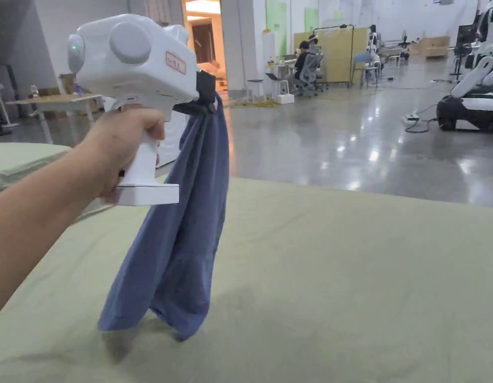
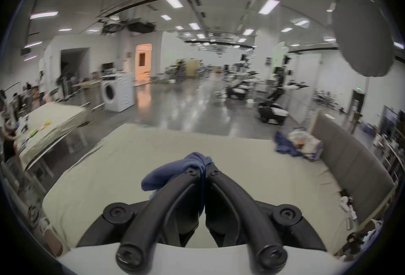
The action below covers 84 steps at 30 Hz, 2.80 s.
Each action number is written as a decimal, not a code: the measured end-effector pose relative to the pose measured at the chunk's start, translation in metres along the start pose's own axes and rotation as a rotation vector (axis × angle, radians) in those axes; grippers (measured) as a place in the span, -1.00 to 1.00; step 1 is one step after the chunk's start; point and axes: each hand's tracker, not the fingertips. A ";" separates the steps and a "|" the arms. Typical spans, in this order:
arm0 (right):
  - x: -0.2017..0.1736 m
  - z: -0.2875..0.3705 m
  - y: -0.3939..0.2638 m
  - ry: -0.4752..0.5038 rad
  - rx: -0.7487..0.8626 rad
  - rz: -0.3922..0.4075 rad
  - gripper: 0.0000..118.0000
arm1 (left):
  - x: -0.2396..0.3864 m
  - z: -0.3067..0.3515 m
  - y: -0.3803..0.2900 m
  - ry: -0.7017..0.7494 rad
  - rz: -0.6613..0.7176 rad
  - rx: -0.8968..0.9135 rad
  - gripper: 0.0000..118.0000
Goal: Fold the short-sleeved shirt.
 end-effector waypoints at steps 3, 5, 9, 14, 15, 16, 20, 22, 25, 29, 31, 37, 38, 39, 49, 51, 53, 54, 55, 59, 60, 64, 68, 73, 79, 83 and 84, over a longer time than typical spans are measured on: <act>0.027 0.029 0.000 -0.055 0.019 -0.005 -0.95 | 0.082 -0.013 0.018 -0.117 -0.053 0.013 -0.94; 0.043 0.045 -0.001 -0.084 0.016 -0.009 -0.95 | 0.137 -0.024 0.019 -0.208 -0.067 -0.008 -0.94; 0.073 0.069 -0.010 -0.145 0.006 -0.024 -0.95 | 0.260 -0.063 -0.006 -0.306 -0.161 -0.064 -0.94; 0.100 0.079 -0.027 -0.194 -0.020 -0.059 -0.95 | 0.382 -0.149 -0.092 -0.406 -0.189 -0.196 -0.94; 0.105 0.079 -0.031 -0.199 -0.026 -0.068 -0.95 | 0.402 -0.167 -0.120 -0.430 -0.194 -0.228 -0.94; 0.108 0.077 -0.034 -0.206 -0.034 -0.074 -0.95 | 0.422 -0.184 -0.149 -0.444 -0.187 -0.258 -0.94; 0.117 0.070 -0.046 -0.202 -0.070 -0.089 -0.95 | 0.465 -0.245 -0.250 -0.472 -0.147 -0.394 -0.94; 0.121 0.064 -0.052 -0.201 -0.092 -0.082 -0.95 | 0.479 -0.262 -0.297 -0.445 -0.187 -0.369 -0.94; 0.124 0.058 -0.059 -0.200 -0.111 -0.078 -0.95 | 0.482 -0.267 -0.343 -0.393 -0.209 -0.369 -0.94; 0.128 0.052 -0.067 -0.209 -0.137 -0.091 -0.95 | 0.482 -0.285 -0.367 -0.393 -0.245 -0.425 -0.94; 0.128 0.048 -0.070 -0.214 -0.145 -0.094 -0.95 | 0.476 -0.281 -0.361 -0.393 -0.250 -0.401 -0.71; 0.127 0.034 -0.065 -0.222 -0.141 -0.068 -0.95 | 0.424 -0.232 -0.299 -0.288 -0.224 -0.120 0.64; 0.126 0.032 -0.061 -0.240 -0.126 -0.041 -0.95 | 0.407 -0.219 -0.283 -0.318 -0.211 -0.100 0.64; 0.125 0.031 -0.054 -0.269 -0.104 -0.012 -0.95 | 0.383 -0.197 -0.263 -0.332 -0.191 -0.047 0.64; 0.107 0.082 -0.058 -0.466 0.094 -0.091 -0.95 | 0.162 0.098 -0.303 0.099 -0.174 0.418 0.98; 0.099 0.089 -0.070 -0.443 0.082 -0.150 -0.94 | 0.142 0.120 -0.340 0.105 -0.120 0.342 -0.01; 0.091 0.091 -0.080 -0.443 0.047 -0.175 -0.94 | 0.126 0.138 -0.368 0.105 -0.021 0.330 -1.00; 0.085 0.092 -0.083 -0.441 0.048 -0.170 -0.95 | 0.123 0.133 -0.374 0.182 0.036 0.278 -1.00; 0.080 0.093 -0.087 -0.440 0.048 -0.164 -0.94 | 0.117 0.137 -0.386 0.202 0.049 0.234 -1.00; 0.072 0.090 -0.089 -0.412 0.037 -0.150 -0.94 | 0.115 0.139 -0.397 0.195 -0.032 0.236 -1.00; 0.071 0.088 -0.088 -0.409 0.027 -0.147 -0.94 | 0.114 0.138 -0.397 0.158 -0.040 0.222 -1.00; 0.072 0.087 -0.084 -0.392 0.029 -0.147 -0.94 | 0.116 0.127 -0.391 0.120 -0.026 0.214 -1.00; 0.075 0.086 -0.082 -0.385 0.020 -0.141 -0.94 | 0.122 0.088 -0.360 0.051 -0.047 0.211 -0.98; 0.078 0.080 -0.080 -0.363 -0.005 -0.129 -0.94 | 0.133 -0.058 -0.277 -0.111 -0.058 0.047 1.00; 0.080 0.069 -0.079 -0.335 -0.053 -0.099 -0.94 | 0.171 -0.274 -0.216 -0.070 -0.038 -0.265 1.00; 0.084 0.055 -0.082 -0.308 -0.103 -0.103 -0.94 | 0.190 -0.385 -0.224 -0.061 -0.006 -0.515 1.00; 0.086 0.051 -0.085 -0.302 -0.122 -0.105 -0.94 | 0.193 -0.404 -0.230 -0.039 -0.023 -0.578 1.00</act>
